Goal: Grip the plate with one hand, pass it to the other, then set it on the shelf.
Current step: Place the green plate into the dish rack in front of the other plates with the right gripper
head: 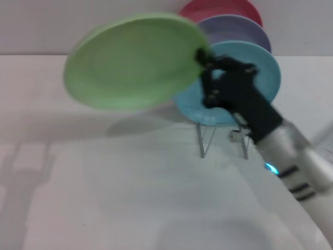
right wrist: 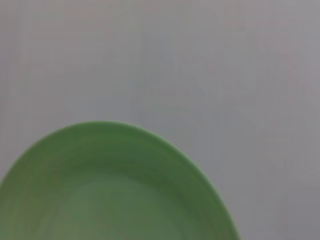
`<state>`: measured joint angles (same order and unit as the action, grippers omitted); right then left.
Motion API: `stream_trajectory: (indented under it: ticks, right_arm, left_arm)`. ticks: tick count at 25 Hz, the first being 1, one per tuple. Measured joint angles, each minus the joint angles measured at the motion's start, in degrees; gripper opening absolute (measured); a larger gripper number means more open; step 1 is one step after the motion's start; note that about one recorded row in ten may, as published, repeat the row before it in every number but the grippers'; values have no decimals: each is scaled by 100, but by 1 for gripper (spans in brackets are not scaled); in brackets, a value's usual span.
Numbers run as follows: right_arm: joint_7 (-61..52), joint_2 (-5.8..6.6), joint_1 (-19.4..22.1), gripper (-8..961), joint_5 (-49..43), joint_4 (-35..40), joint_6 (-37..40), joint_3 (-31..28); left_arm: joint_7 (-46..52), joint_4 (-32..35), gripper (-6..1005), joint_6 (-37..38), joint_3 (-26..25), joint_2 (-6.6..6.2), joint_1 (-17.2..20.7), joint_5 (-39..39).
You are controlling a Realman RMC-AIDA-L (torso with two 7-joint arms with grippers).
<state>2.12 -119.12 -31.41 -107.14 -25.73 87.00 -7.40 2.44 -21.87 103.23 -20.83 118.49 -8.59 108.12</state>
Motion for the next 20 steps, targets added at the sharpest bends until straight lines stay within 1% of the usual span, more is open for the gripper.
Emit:
stream_trajectory:
  ticks: [1,2,3,5,6,8,9,10,11,13,20]
  right_arm:
    - [0,0,0,34,0,0,0,0]
    - [101,3,132,34,0,-24,205,-4]
    - [480,15,413,35,0,-66,585,-34]
    - [826,20,581,36,0,-82,788,-60]
    - [826,20,581,36,0,-82,788,-60]
    - [1343,32,774,37,3,-89,982,-80]
    - [1343,32,774,38,3,-89,982,-80]
    - [1731,36,867,38,19,-93,1078,-97]
    - [1731,36,867,39,19,-93,1078,-97]
    - [2112,52,965,40,39,-89,1161,-131]
    - [2188,83,1070,43,58,-39,1034,-176]
  left_arm:
    - [89,96,665,-21,-13,0,-71,1]
    - [143,178,665,-65,-24,-4,-170,3]
    - [139,190,665,-91,-29,-6,-203,6]
    - [132,217,665,-158,-46,-11,-253,5]
    - [132,235,665,-250,-71,-12,-294,7]
    - [206,270,665,-652,-188,-18,-397,10]
    - [230,279,665,-727,-214,-20,-414,14]
    - [247,284,665,-750,-225,-21,-423,15]
    - [267,290,665,-781,-234,-21,-432,17]
    - [312,301,665,-836,-253,-29,-464,16]
    - [324,314,665,-901,-296,-34,-487,8]
